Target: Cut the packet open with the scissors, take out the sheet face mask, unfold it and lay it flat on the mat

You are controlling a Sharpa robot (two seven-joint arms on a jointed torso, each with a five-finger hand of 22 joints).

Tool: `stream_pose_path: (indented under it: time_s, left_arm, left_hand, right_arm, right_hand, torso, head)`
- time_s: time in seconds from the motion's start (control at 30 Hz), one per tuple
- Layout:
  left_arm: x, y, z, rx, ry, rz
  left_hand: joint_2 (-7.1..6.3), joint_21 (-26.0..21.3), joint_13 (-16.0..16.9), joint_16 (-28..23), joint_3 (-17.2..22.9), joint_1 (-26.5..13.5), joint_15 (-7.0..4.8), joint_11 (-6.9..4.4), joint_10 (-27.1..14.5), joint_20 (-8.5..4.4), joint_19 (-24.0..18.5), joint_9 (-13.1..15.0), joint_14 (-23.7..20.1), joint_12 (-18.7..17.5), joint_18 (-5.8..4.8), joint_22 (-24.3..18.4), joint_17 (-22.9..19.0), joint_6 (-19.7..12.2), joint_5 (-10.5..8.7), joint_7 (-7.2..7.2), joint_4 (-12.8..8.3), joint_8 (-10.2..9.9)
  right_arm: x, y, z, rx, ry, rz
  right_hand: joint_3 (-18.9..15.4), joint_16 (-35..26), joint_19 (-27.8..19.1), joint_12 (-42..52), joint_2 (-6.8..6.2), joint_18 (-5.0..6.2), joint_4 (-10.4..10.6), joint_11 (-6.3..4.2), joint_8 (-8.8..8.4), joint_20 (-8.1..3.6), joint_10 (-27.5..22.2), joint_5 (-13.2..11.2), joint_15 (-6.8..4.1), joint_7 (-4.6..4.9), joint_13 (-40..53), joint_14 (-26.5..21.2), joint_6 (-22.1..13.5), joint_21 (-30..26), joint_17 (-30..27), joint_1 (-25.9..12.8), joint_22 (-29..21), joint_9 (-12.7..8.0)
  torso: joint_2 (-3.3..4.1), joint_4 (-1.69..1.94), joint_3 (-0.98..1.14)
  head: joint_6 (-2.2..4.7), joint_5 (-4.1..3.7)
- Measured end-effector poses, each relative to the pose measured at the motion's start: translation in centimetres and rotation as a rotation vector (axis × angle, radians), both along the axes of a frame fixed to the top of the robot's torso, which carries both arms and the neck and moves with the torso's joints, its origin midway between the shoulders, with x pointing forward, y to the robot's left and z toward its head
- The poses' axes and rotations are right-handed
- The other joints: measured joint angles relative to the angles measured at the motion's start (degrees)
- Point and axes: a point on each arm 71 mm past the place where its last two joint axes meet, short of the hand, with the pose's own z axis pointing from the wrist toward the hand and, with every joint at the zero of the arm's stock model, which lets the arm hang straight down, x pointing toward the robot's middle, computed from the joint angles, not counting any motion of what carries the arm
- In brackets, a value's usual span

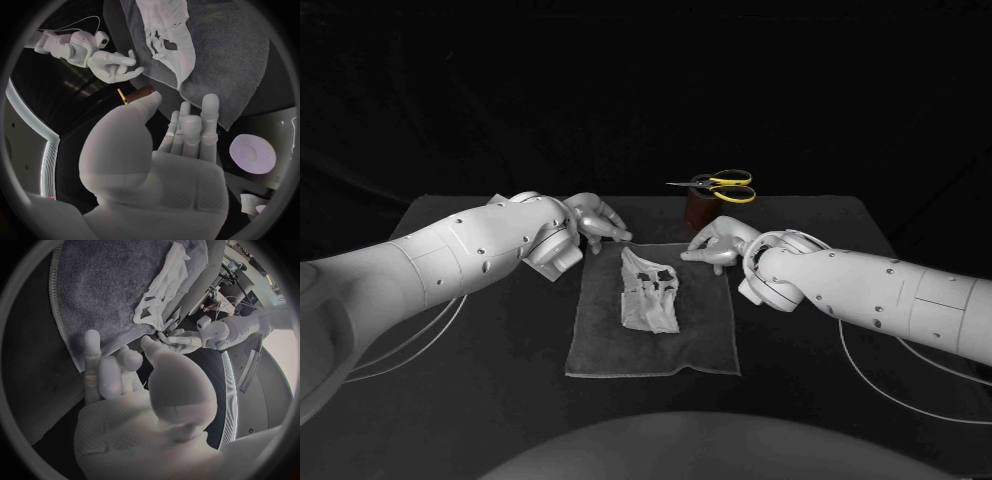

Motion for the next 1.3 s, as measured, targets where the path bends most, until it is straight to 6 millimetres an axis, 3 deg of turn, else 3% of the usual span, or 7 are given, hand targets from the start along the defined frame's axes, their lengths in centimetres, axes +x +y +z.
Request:
stream_pose_path:
  time_s: [0.17,0.3,0.43,0.73,0.9,1.07,1.3]
  left_arm:
    - [-0.6,1.3,0.4,-0.025,-0.027,0.029]
    - [-1.8,2.5,1.0,-0.063,-0.045,0.043]
    - [-4.0,3.5,1.5,-0.112,-0.041,0.040]
    - [-9.2,3.2,1.1,-0.188,0.045,0.011]
    - [-11.0,2.5,0.3,-0.186,0.089,0.011]
    - [-12.1,2.0,-0.6,-0.146,0.123,0.018]
    - [-12.6,1.2,-1.4,-0.067,0.134,0.009]
  left_hand:
    - [1.05,-0.50,-0.84,0.00,-1.90,2.58,0.27,0.38,-0.91,0.58,0.16,-0.63,-0.27,-0.49,0.12,-0.37,-0.64,-0.02,0.00,-0.08,0.39,1.09]
    - [2.11,0.38,-0.08,0.00,-1.88,3.89,-0.04,0.01,1.86,0.28,1.84,-0.56,0.90,2.52,0.14,0.35,-0.06,6.16,0.00,1.87,0.41,4.48]
    - [1.80,2.98,1.96,0.00,-1.48,4.20,-1.06,-1.24,3.99,-0.41,5.22,-0.84,3.62,7.31,0.14,2.89,3.01,10.59,0.00,1.08,0.80,6.92]
    - [2.14,13.27,9.28,2.27,-1.41,2.61,-4.19,-4.49,11.17,-3.57,16.81,-2.05,15.19,21.47,-2.07,14.02,25.03,14.60,0.00,-1.43,4.86,9.26]
    - [1.54,16.57,15.00,3.04,-2.12,1.96,-5.02,-5.42,13.49,-4.43,20.27,-2.92,17.39,30.35,-3.03,17.78,33.79,14.91,0.00,-1.75,6.99,9.26]
    - [1.24,18.28,29.26,3.05,-3.85,1.05,-5.04,-5.13,17.31,-4.68,21.76,-3.54,17.41,40.86,-3.88,19.90,36.84,14.77,0.00,-2.04,9.02,9.26]
    - [0.56,19.23,35.73,3.29,-6.78,-0.68,-4.95,-5.01,18.40,-4.51,22.57,-3.95,17.48,45.15,-3.89,21.34,38.53,14.52,0.00,-1.82,11.09,9.58]
  right_arm:
    - [-1.3,-0.8,0.6,0.041,-0.014,-0.008]
    - [-2.9,-1.1,0.9,0.077,-0.005,0.004]
    - [-4.7,-1.2,1.0,0.108,0.021,0.023]
    - [-7.8,-1.1,0.1,0.140,0.085,0.040]
    - [-9.0,-0.8,-0.9,0.142,0.123,0.039]
    - [-9.7,-0.4,-1.7,0.135,0.147,0.036]
    - [-10.1,0.5,-2.1,0.122,0.153,0.040]
  right_hand:
    - [0.93,2.72,1.59,6.24,1.17,-0.04,-0.93,-0.68,0.89,-0.77,4.01,0.00,-0.73,-0.69,5.80,3.34,2.34,0.72,4.72,2.44,0.19,-0.09]
    - [2.10,4.64,2.77,11.20,1.51,-0.19,-2.03,-1.38,1.17,-1.55,6.69,0.00,-1.45,-1.56,10.83,5.33,4.39,1.62,8.33,3.55,0.78,-0.60]
    - [3.19,5.73,3.44,14.57,1.75,0.29,-2.70,-1.80,1.17,-1.82,8.39,0.00,-1.81,-1.99,14.24,6.74,5.67,2.04,10.47,4.24,1.15,-1.02]
    - [4.30,8.05,6.72,19.54,1.65,0.47,-3.79,-2.34,1.17,-2.42,9.08,0.00,-2.24,-2.63,17.08,7.32,7.54,6.68,12.51,4.61,4.58,-1.63]
    - [4.85,8.86,8.17,21.01,1.65,0.47,-4.04,-2.43,1.16,-2.61,9.17,0.00,-2.24,-2.79,17.21,7.32,8.10,8.74,12.63,4.61,6.19,-1.83]
    - [4.93,9.06,8.75,21.80,1.65,0.47,-4.13,-2.43,1.16,-2.61,9.17,0.01,-2.24,-2.98,17.22,7.32,8.29,9.67,12.63,4.61,7.02,-1.97]
    - [5.07,9.36,9.18,22.33,1.26,0.45,-4.27,-2.43,1.16,-2.62,9.16,0.01,-2.43,-2.98,17.21,7.52,8.30,10.27,12.63,4.21,7.57,-2.11]
  torso:
    - [0.04,-0.01,0.02]
    - [0.10,-0.02,0.07]
    - [0.10,-0.04,0.07]
    - [-0.08,0.08,0.03]
    - [-0.04,0.08,-0.02]
    - [0.07,0.03,-0.02]
    - [0.12,0.01,0.00]
  head:
    - [0.00,0.10]
    - [0.00,0.12]
    - [0.00,-0.05]
    - [0.00,-0.18]
    - [0.00,-0.10]
    - [0.00,-0.09]
    - [0.00,-0.20]
